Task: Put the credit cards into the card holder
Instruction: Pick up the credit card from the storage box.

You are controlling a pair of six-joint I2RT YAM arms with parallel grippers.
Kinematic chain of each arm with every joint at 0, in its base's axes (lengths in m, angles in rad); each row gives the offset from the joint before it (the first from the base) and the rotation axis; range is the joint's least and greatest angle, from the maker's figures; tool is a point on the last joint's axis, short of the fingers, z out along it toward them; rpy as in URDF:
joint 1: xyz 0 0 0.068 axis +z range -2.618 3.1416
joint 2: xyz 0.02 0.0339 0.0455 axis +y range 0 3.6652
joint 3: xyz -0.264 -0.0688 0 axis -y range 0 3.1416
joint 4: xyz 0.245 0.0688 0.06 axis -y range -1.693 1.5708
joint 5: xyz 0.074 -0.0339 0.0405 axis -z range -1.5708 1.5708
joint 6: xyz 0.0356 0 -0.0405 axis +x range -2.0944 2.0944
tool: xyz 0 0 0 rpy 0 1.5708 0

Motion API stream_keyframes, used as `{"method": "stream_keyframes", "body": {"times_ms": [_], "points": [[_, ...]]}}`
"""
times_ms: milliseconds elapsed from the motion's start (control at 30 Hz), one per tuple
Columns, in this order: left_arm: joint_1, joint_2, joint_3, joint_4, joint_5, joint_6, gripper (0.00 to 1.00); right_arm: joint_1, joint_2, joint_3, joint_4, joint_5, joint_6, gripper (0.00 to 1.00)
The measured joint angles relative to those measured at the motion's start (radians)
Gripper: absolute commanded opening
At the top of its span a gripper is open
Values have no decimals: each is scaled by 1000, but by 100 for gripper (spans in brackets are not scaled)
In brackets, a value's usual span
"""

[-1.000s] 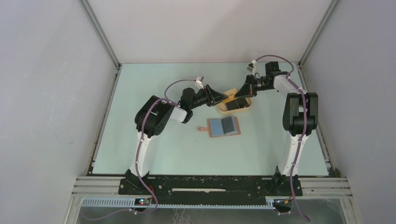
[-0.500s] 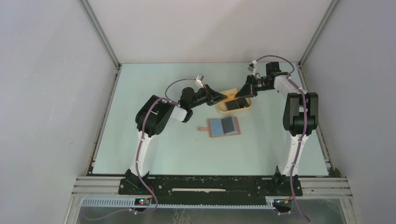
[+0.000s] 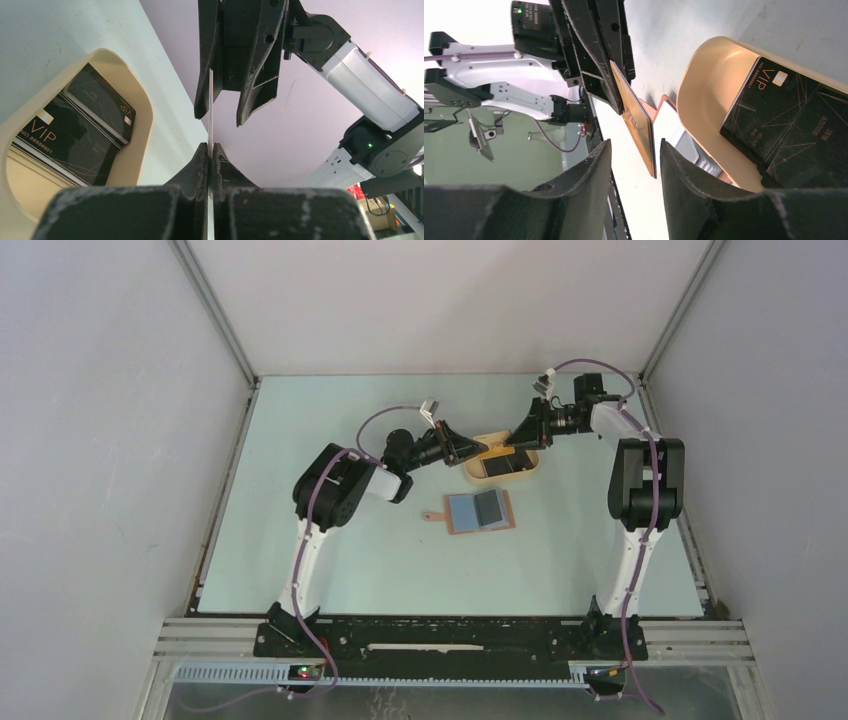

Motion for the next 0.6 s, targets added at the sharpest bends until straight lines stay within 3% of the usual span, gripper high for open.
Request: {"method": "stream_keyframes", "body": {"times_ms": [300, 433, 533, 600], "points": [[2, 19, 41, 40, 66, -48, 1, -20, 0, 3, -58, -108, -41, 39], [2, 19, 55, 56, 93, -66, 6, -17, 9, 38, -137, -145, -108, 22], [4, 19, 65, 71, 106, -77, 19, -11, 24, 76, -200, -160, -167, 0], [6, 19, 66, 79, 111, -82, 33, -8, 31, 93, -232, -164, -193, 0]]}}
